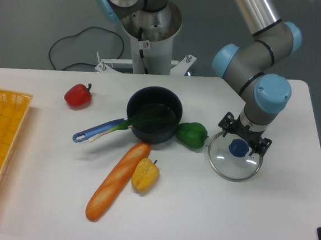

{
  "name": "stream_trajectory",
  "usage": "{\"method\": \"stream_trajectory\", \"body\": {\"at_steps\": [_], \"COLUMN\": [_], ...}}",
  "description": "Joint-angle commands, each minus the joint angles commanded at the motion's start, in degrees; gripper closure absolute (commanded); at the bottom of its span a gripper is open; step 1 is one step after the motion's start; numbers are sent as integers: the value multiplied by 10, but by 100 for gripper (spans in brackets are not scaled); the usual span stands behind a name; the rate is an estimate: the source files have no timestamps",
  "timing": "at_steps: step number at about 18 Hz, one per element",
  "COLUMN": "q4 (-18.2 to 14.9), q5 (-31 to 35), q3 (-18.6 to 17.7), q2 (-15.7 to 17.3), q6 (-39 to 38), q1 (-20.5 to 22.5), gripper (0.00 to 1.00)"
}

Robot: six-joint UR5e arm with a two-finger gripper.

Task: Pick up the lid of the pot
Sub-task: 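Close the gripper around the blue knob of the glass lid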

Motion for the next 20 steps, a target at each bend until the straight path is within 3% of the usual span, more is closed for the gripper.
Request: {"method": "stream_trajectory", "body": {"at_steps": [3,17,20], "q4": [13,13,12], "q5": [0,1,1], "q3": [0,2,2], "q2": [-7,-17,-18], "q6": [0,-4,-5], "q1": [3,3,3], "gripper": [0,0,4]}}
